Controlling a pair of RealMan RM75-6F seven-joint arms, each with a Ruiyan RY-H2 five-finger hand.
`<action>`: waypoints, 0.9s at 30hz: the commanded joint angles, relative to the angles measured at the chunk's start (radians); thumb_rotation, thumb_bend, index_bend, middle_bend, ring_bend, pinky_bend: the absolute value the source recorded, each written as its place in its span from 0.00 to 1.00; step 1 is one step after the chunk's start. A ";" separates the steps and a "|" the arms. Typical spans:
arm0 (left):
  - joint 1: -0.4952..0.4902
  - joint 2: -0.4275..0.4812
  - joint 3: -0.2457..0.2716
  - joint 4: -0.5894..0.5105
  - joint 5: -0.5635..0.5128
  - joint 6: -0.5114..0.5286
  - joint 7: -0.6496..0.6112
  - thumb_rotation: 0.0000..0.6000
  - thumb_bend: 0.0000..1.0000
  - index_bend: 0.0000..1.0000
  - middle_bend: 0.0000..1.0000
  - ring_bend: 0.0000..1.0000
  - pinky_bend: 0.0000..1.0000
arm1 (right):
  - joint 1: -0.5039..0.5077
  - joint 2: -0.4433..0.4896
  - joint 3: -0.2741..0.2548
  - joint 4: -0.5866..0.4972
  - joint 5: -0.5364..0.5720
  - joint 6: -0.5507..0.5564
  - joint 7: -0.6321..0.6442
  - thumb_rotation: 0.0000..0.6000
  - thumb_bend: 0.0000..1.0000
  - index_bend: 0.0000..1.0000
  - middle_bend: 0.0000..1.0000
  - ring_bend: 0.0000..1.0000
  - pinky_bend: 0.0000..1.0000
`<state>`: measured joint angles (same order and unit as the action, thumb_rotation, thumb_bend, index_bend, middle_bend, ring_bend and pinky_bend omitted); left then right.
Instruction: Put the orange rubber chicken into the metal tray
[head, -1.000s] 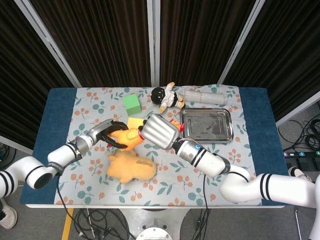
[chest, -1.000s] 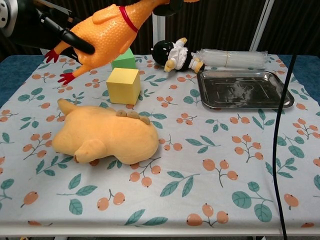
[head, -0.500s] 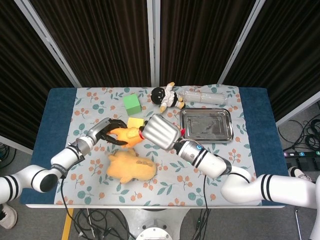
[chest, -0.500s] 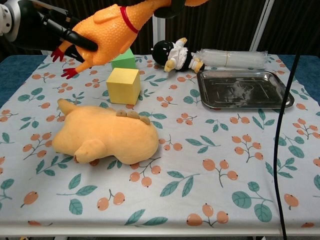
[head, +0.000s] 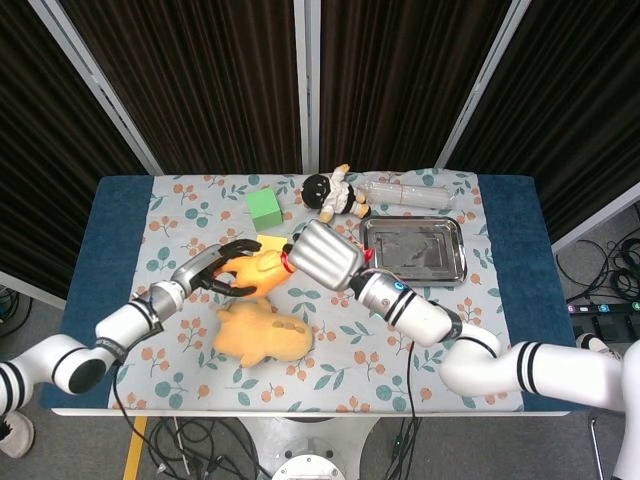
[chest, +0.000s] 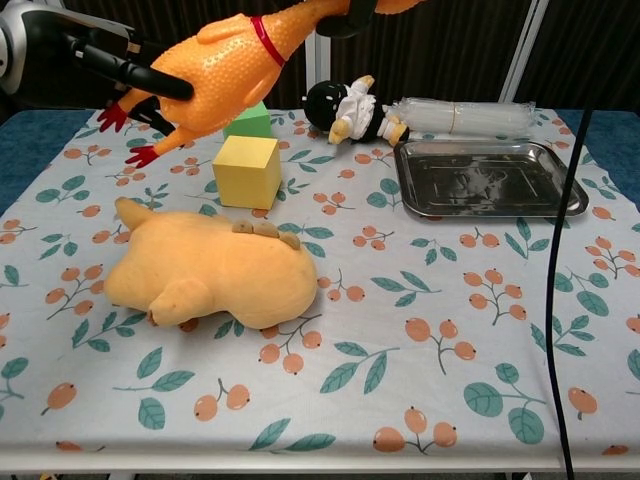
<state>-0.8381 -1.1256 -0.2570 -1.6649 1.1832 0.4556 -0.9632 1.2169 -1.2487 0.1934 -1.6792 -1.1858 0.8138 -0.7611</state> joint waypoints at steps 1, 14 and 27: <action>0.019 -0.003 -0.019 0.009 0.049 -0.005 -0.020 0.96 0.35 0.17 0.17 0.14 0.33 | 0.005 -0.006 -0.003 0.012 -0.006 -0.004 -0.001 1.00 0.40 1.00 0.82 0.79 1.00; 0.017 0.015 -0.043 -0.013 0.158 -0.034 -0.093 1.00 0.30 0.17 0.15 0.12 0.31 | 0.023 -0.035 -0.002 0.033 0.030 -0.003 -0.032 1.00 0.40 1.00 0.82 0.79 1.00; -0.010 0.016 -0.039 -0.005 0.141 -0.061 -0.071 1.00 0.30 0.20 0.19 0.14 0.32 | 0.035 -0.047 0.001 0.029 0.065 0.015 -0.052 1.00 0.40 1.00 0.82 0.78 1.00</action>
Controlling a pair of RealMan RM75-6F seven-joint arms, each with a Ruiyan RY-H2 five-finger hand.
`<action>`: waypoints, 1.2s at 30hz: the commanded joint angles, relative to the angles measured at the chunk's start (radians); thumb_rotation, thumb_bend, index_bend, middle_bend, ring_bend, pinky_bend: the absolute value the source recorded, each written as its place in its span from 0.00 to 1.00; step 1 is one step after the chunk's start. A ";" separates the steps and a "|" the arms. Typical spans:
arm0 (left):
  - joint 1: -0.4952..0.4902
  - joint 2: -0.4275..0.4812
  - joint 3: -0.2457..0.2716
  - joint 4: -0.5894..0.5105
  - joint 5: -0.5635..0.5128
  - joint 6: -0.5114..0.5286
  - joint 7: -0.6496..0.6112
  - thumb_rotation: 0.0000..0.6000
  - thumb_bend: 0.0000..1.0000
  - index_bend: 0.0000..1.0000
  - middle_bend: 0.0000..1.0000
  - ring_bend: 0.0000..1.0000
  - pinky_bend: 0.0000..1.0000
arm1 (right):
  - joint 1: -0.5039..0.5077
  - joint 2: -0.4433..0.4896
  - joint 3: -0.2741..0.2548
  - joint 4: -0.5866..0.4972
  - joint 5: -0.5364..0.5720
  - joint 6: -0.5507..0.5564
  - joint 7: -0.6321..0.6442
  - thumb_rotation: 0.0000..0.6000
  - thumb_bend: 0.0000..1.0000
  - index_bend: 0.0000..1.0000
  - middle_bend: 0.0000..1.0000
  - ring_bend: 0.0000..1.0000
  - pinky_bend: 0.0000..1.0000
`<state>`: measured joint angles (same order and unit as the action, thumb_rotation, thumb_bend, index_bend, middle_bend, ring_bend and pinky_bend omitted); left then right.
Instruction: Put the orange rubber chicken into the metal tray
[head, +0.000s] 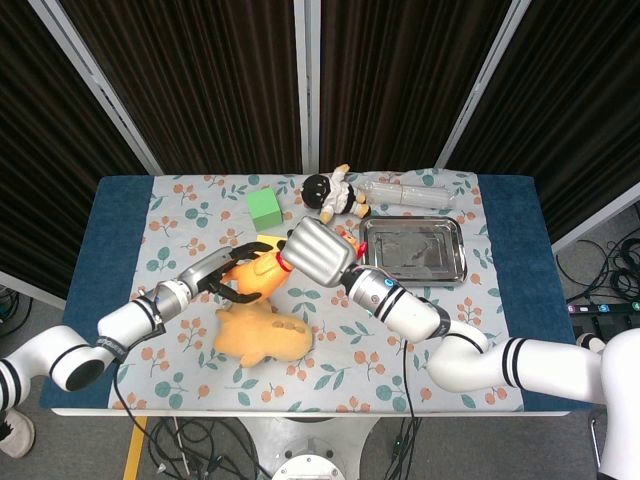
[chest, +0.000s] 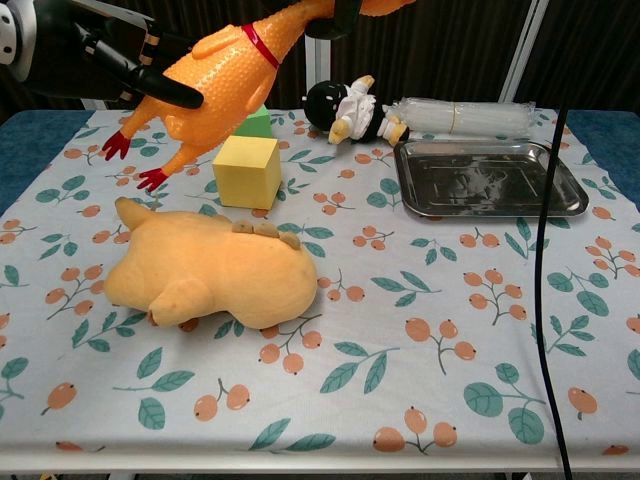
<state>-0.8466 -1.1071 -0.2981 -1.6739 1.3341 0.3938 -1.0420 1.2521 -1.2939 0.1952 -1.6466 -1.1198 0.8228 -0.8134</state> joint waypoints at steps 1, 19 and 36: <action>-0.004 -0.005 0.002 0.008 -0.021 0.000 0.014 1.00 0.30 0.22 0.21 0.15 0.33 | 0.000 -0.002 0.000 -0.006 -0.002 0.008 0.001 1.00 0.40 1.00 0.82 0.78 1.00; -0.007 -0.051 0.007 0.030 -0.259 0.067 0.181 1.00 0.66 0.69 0.75 0.73 0.90 | -0.007 0.017 -0.007 -0.073 0.003 0.035 0.001 1.00 0.40 1.00 0.82 0.79 1.00; 0.033 -0.041 -0.022 -0.008 -0.281 0.054 0.254 1.00 0.62 0.30 0.40 0.36 0.58 | -0.016 0.027 -0.015 -0.074 0.013 0.050 -0.008 1.00 0.40 1.00 0.82 0.79 1.00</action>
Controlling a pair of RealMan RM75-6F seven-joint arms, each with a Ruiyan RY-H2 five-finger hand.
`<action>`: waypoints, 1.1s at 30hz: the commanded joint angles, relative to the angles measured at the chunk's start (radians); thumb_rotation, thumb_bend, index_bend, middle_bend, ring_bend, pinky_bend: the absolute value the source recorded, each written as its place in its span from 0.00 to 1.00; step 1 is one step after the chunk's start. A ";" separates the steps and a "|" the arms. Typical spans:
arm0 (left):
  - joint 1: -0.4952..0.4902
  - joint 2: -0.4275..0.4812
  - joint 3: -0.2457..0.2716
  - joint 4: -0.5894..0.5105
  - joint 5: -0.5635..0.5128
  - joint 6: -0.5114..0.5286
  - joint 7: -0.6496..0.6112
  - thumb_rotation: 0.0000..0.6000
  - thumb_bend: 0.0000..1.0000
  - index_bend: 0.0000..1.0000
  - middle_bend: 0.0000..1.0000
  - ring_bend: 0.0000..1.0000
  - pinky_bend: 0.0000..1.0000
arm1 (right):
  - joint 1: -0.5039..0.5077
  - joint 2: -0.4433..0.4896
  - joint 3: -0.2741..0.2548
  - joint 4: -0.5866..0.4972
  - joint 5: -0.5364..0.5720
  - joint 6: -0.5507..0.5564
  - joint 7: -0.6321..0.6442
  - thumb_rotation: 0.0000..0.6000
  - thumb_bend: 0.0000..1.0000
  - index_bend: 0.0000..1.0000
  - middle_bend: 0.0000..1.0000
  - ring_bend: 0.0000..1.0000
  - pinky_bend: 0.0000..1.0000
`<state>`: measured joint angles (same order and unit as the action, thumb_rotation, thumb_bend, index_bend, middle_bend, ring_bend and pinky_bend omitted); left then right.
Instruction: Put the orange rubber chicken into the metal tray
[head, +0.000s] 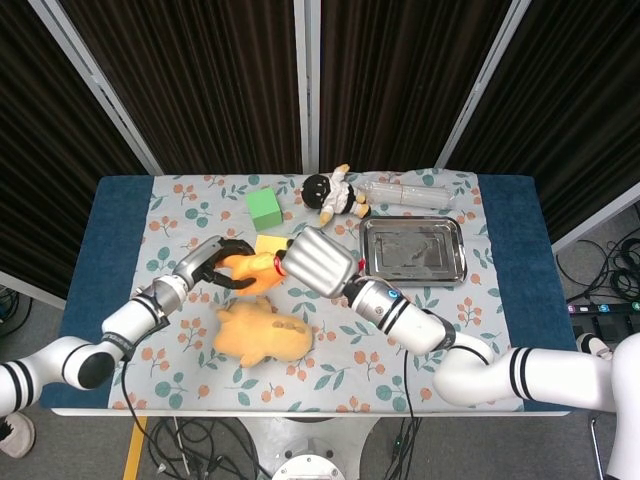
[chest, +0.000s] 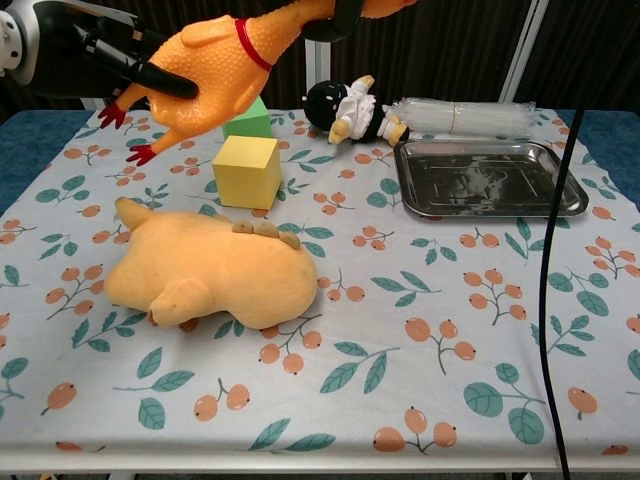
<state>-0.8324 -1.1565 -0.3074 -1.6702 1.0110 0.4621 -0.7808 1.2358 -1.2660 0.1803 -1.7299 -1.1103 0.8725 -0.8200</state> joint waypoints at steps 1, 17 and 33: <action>0.026 0.006 -0.018 -0.011 0.061 -0.013 -0.012 1.00 0.55 0.25 0.32 0.29 0.50 | 0.001 -0.003 0.000 0.016 0.005 0.000 -0.002 1.00 0.40 1.00 0.82 0.79 1.00; 0.093 0.010 -0.063 -0.020 0.236 -0.020 -0.146 1.00 0.26 0.17 0.16 0.14 0.32 | 0.007 -0.039 0.004 0.078 -0.010 0.001 0.016 1.00 0.40 1.00 0.82 0.79 1.00; 0.061 -0.025 -0.065 0.036 0.153 -0.026 -0.171 1.00 0.42 0.57 0.62 0.56 0.59 | 0.005 -0.036 0.005 0.045 -0.010 0.002 0.016 1.00 0.40 1.00 0.82 0.80 1.00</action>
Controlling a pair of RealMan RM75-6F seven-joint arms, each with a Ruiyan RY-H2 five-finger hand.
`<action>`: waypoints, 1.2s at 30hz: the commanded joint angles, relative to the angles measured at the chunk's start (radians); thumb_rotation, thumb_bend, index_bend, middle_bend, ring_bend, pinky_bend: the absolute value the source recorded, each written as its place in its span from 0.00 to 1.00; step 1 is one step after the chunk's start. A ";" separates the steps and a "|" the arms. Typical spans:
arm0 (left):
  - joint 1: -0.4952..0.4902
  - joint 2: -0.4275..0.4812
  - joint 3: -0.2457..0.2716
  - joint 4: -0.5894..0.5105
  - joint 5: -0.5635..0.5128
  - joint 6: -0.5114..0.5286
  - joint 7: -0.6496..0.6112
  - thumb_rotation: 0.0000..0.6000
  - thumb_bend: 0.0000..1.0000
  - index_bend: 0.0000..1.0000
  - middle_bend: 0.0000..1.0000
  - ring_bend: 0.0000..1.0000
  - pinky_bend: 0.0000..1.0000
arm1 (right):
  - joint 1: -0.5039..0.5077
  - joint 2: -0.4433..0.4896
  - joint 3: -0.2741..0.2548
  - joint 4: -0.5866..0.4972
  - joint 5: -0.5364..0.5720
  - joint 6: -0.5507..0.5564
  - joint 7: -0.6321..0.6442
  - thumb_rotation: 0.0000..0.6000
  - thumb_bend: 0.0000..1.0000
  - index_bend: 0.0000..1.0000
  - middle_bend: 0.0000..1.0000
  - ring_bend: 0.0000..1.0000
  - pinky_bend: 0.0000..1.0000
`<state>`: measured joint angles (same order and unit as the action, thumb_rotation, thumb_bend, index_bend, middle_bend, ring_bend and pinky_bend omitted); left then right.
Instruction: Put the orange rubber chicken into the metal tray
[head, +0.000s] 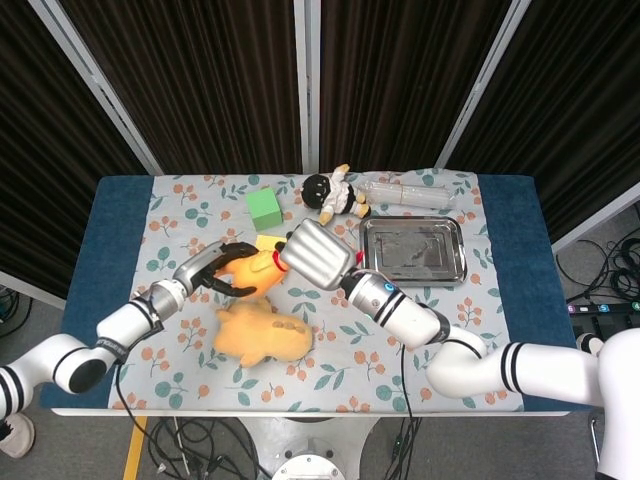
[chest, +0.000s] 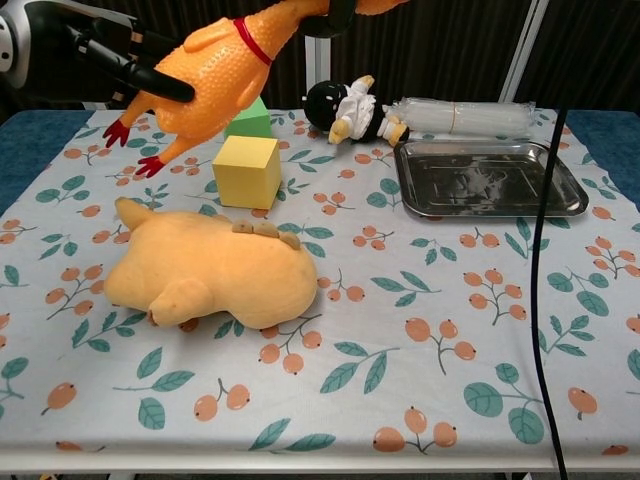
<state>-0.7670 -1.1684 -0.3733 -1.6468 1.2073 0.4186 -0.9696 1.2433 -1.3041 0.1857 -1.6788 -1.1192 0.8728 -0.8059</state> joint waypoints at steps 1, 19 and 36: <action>-0.006 -0.018 0.003 0.017 -0.064 0.022 0.029 1.00 0.46 0.60 0.68 0.61 0.63 | -0.004 0.004 -0.001 -0.011 -0.003 0.004 0.001 1.00 0.40 1.00 0.82 0.80 1.00; -0.046 -0.044 0.042 0.032 -0.325 0.089 0.246 1.00 0.44 0.43 0.56 0.51 0.68 | -0.021 0.015 -0.021 -0.068 -0.016 0.041 -0.066 1.00 0.40 1.00 0.83 0.80 1.00; 0.096 -0.010 0.007 -0.018 -0.070 0.156 0.153 1.00 0.23 0.21 0.17 0.14 0.29 | -0.153 0.107 -0.032 -0.020 -0.118 0.096 0.225 1.00 0.40 1.00 0.83 0.80 1.00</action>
<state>-0.6820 -1.1821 -0.3639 -1.6664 1.1270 0.5660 -0.8038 1.1346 -1.2348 0.1641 -1.6979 -1.1943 0.9440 -0.6479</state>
